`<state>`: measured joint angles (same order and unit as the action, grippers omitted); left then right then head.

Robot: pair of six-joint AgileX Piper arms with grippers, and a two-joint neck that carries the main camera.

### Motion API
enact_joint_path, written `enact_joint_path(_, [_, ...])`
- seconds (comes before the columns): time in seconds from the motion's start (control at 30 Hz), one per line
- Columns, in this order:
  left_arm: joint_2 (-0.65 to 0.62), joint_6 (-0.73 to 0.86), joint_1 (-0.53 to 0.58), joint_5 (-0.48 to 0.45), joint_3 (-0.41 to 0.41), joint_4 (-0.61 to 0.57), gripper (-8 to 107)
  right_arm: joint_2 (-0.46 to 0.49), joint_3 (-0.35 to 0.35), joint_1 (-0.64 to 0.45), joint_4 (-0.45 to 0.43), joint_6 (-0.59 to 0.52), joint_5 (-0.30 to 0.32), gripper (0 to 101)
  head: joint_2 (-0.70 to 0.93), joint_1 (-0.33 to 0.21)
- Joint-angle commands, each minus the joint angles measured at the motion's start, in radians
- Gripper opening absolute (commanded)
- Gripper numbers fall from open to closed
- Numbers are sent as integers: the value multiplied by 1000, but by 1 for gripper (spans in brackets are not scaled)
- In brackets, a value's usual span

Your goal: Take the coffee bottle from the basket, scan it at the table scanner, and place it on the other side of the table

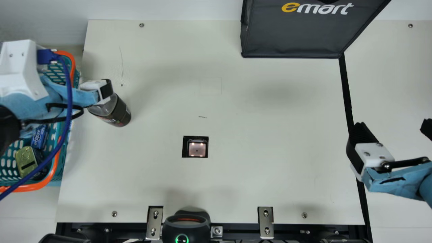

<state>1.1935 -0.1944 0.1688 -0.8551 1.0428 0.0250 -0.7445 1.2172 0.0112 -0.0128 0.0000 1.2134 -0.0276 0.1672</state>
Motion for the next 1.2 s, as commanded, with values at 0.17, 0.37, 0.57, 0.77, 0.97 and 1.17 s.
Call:
enact_joint_path(0.17, [32,29,2,45,-42,-3,90,0,0,0,0,0,0,95,0,-29])
enact_joint_path(0.37, [50,43,0,83,-80,3,90,0,0,0,0,0,0,95,0,-29])
enact_joint_path(0.57, [61,47,4,112,-105,10,90,0,0,0,0,0,0,95,0,-29])
enact_joint_path(0.77, [69,45,10,135,-118,20,70,0,0,0,0,0,0,95,0,-29])
enact_joint_path(0.97, [69,31,19,140,-118,36,30,0,0,0,0,0,0,95,0,-29])
enact_joint_path(1.17, [53,-20,40,122,-98,70,-8,0,0,0,0,0,2,95,0,-29])
